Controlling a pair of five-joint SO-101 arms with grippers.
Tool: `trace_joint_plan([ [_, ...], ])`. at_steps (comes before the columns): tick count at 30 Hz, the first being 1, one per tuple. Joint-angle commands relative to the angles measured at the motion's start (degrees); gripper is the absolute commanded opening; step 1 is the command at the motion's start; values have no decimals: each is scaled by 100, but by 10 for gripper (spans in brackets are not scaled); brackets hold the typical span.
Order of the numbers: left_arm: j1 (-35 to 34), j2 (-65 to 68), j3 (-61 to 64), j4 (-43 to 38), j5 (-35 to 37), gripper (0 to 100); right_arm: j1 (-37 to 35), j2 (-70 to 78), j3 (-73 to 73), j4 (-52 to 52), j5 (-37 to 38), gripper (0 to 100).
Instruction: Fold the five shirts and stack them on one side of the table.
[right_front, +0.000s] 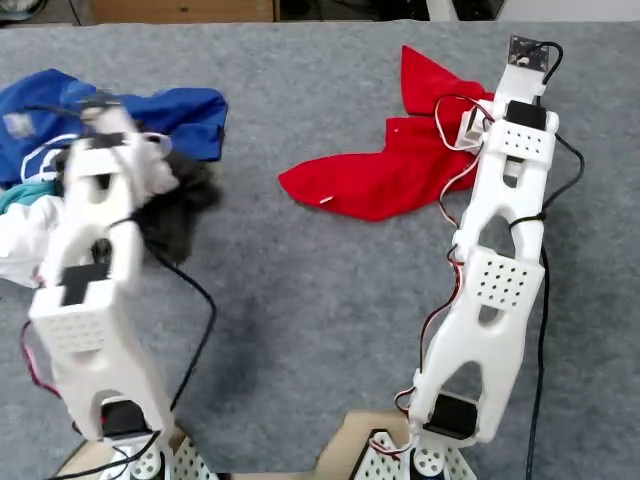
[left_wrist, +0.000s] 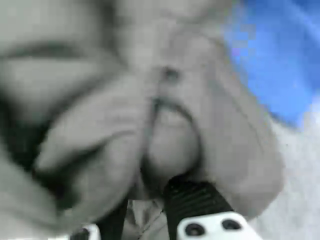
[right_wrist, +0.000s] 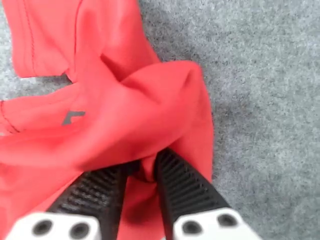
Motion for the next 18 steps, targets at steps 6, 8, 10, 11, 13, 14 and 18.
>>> trace_joint_plan([
  [6, -1653, -40, -1503, 149, 334, 19, -145, -31, -321, -53, -70, 9],
  [8, -1714, -40, -1978, 431, 334, 19, -145, -31, -321, -53, -70, 9],
  [10, -1714, -40, -2505, 800, 334, 19, -154, -31, -321, -53, -70, 9],
  [11, -1705, -40, -2822, 1002, 343, 19, -171, -31, -321, -53, -70, 9],
  [13, -1688, -40, -3552, 1363, 545, 19, -180, -31, -321, -53, -70, 9],
  [14, -1688, -40, -3938, 1538, 738, 19, -180, -31, -321, -53, -70, 9],
  [18, -1662, 13, -5178, 2004, 1275, 20, -180, -31, -321, -53, -70, 9],
])
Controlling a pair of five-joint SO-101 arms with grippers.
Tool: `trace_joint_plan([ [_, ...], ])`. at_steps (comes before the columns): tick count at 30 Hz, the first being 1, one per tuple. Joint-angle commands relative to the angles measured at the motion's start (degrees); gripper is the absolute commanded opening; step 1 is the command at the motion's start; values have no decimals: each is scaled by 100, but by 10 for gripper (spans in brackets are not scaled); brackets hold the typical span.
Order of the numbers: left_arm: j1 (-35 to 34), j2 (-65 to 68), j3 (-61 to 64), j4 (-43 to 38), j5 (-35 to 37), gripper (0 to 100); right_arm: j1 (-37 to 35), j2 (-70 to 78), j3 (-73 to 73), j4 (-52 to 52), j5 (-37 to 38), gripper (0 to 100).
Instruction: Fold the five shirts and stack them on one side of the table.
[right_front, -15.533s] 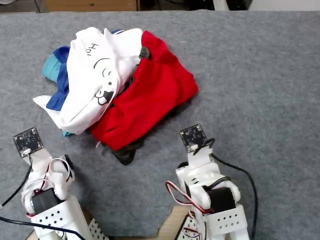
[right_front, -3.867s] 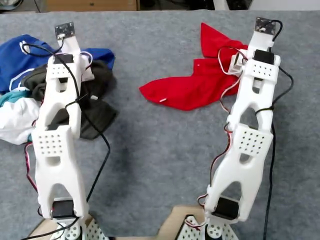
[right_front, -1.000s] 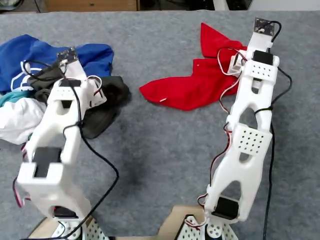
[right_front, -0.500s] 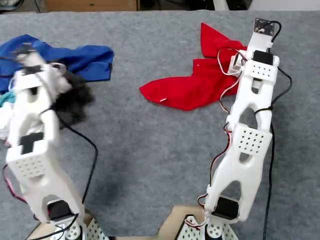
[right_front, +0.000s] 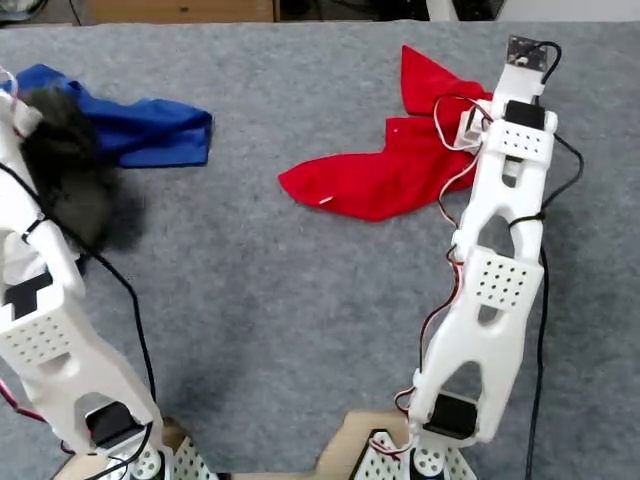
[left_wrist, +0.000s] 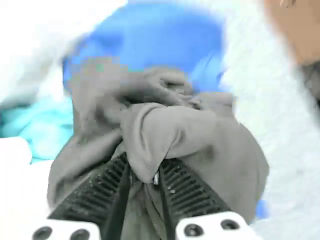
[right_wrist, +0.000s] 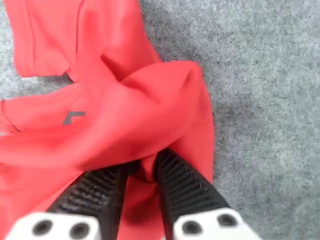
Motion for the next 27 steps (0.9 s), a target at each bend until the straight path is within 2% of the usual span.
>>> trace_joint_plan([
  [1, -44, -84, -1310, 334, 334, 21, -163, -31, -321, -53, -70, 9],
  [5, 202, -127, -1697, 738, 316, 26, -163, -31, -321, -53, -70, 9],
  [11, 554, -136, -2453, 1556, 325, 188, -163, -31, -312, -26, -70, 9],
  [17, 615, -136, -3859, 2207, 299, 192, -163, -31, -330, 9, -62, 9],
  [20, 721, -84, -4387, 2312, 0, 191, -163, -31, -321, 9, -62, 9],
  [27, 1451, -127, -4466, 2426, -782, 189, -224, -31, -321, 18, -62, 9],
])
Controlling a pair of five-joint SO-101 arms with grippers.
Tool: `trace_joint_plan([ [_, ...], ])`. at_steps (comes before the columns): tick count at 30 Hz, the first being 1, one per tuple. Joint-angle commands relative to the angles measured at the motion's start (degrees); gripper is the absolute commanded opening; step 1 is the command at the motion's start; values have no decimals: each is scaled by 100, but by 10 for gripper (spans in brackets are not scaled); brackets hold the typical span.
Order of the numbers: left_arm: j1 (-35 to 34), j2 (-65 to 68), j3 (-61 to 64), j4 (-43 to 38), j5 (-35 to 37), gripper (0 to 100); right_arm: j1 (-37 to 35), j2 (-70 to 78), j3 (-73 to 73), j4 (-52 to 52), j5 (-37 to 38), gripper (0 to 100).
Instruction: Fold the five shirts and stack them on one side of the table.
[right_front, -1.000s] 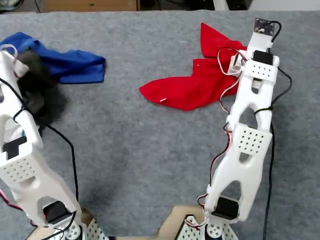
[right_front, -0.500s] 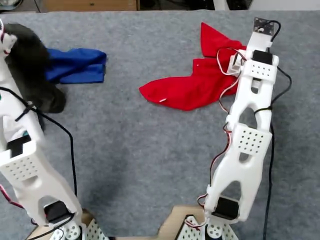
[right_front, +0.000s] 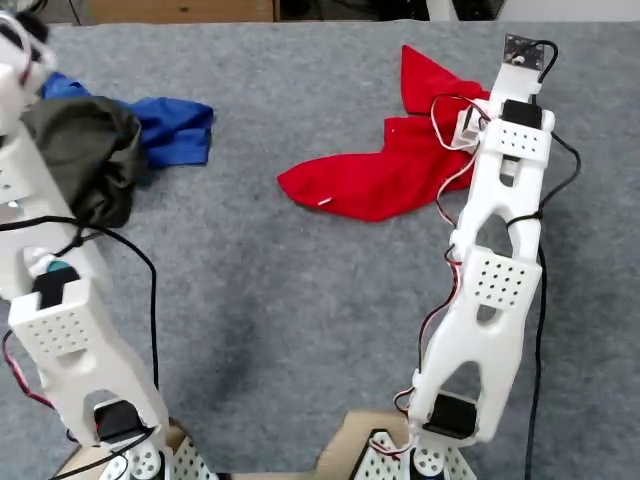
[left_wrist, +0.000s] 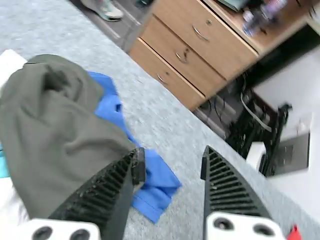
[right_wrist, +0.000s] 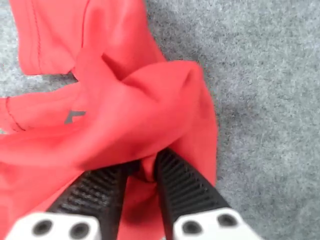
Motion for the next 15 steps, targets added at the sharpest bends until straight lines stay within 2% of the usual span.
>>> trace_joint_plan([
  [1, 413, -66, -167, 26, -484, 189, -154, -31, -321, 26, -62, 9],
  [5, 677, -4, 202, 88, -1134, 188, -145, -31, -330, 26, -62, 9],
  [12, 862, 66, 1231, 149, -1116, 188, -110, -31, -347, 26, -62, 9],
  [15, 905, 382, 1952, -334, -1116, 188, -110, -31, -347, 26, -62, 9],
])
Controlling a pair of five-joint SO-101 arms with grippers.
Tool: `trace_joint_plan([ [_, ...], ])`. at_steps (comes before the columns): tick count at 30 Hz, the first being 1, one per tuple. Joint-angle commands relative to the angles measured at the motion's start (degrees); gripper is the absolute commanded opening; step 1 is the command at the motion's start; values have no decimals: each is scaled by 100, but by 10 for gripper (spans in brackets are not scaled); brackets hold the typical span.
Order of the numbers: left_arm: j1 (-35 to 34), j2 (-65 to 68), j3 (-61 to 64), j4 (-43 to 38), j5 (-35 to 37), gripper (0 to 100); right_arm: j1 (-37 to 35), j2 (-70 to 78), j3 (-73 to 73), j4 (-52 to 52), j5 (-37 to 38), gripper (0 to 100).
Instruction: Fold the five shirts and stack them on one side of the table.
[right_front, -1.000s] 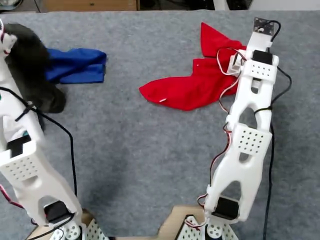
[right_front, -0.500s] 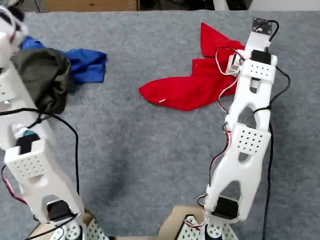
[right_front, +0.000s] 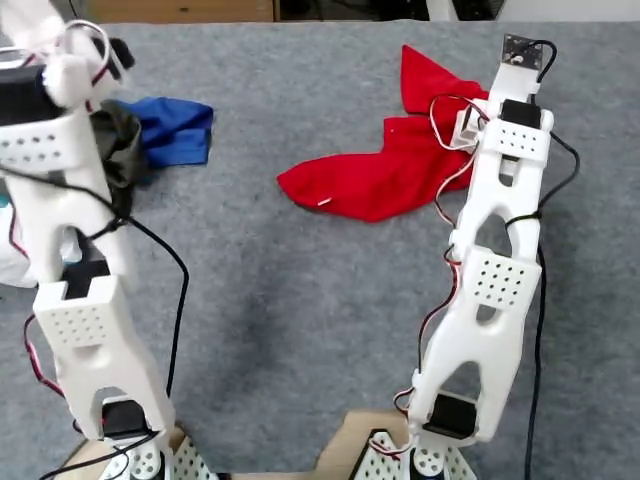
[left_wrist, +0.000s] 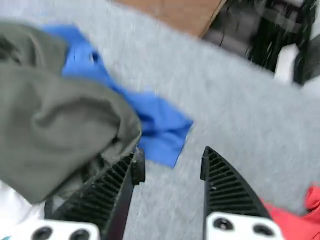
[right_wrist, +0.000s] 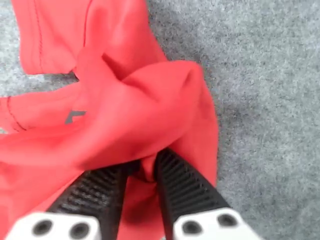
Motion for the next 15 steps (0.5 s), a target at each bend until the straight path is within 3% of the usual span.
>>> trace_joint_plan([
  [1, 79, 312, 747, -642, -18, 188, -101, -31, -347, 18, -62, 9],
  [7, -149, 1499, 1565, -2286, -18, 188, -92, -31, -356, 9, -62, 9],
  [12, -519, 2158, 1240, -2365, -18, 176, -92, -31, -356, 0, -62, 9],
  [15, -914, 2484, 976, -2382, -62, 77, -92, -31, -356, 0, -62, 9],
])
